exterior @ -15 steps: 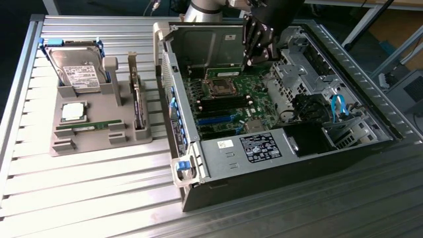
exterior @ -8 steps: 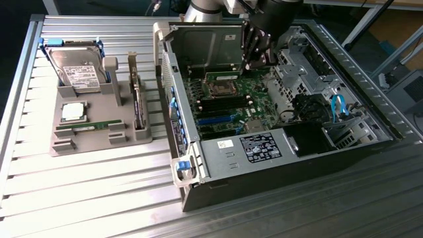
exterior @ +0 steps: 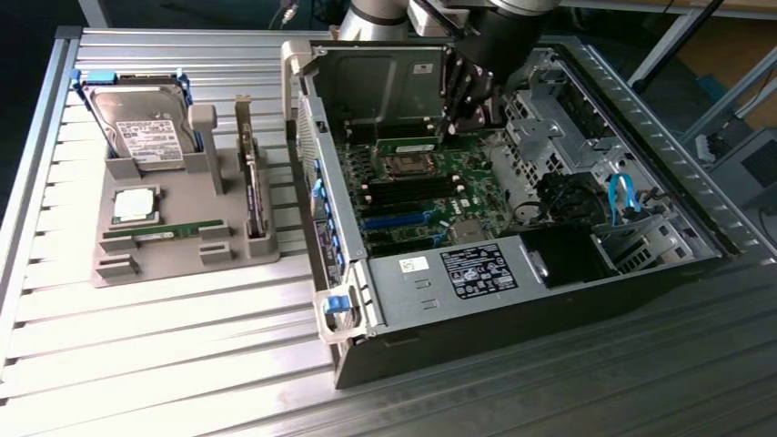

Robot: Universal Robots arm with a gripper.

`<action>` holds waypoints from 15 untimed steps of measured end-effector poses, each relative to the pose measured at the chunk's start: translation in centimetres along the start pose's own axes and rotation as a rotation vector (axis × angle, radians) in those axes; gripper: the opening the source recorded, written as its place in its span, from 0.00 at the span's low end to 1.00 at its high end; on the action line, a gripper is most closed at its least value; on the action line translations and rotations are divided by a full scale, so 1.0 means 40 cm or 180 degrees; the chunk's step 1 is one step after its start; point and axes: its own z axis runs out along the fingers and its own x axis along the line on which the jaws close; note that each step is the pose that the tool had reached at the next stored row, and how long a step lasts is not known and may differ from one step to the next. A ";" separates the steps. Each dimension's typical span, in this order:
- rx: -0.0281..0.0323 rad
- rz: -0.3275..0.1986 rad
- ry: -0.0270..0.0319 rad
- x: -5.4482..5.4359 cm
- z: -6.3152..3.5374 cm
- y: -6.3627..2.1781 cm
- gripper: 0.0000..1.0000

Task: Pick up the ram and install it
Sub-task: 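Pick up the ram and move it above insertion slot, then insert the ram into the slot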

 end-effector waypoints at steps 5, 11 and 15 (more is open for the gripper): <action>-0.0005 0.0000 0.0000 0.000 0.000 -0.021 0.13; -0.0015 0.0001 0.0000 -0.001 0.000 -0.053 0.13; -0.0015 0.0001 0.0000 -0.001 0.000 -0.053 0.13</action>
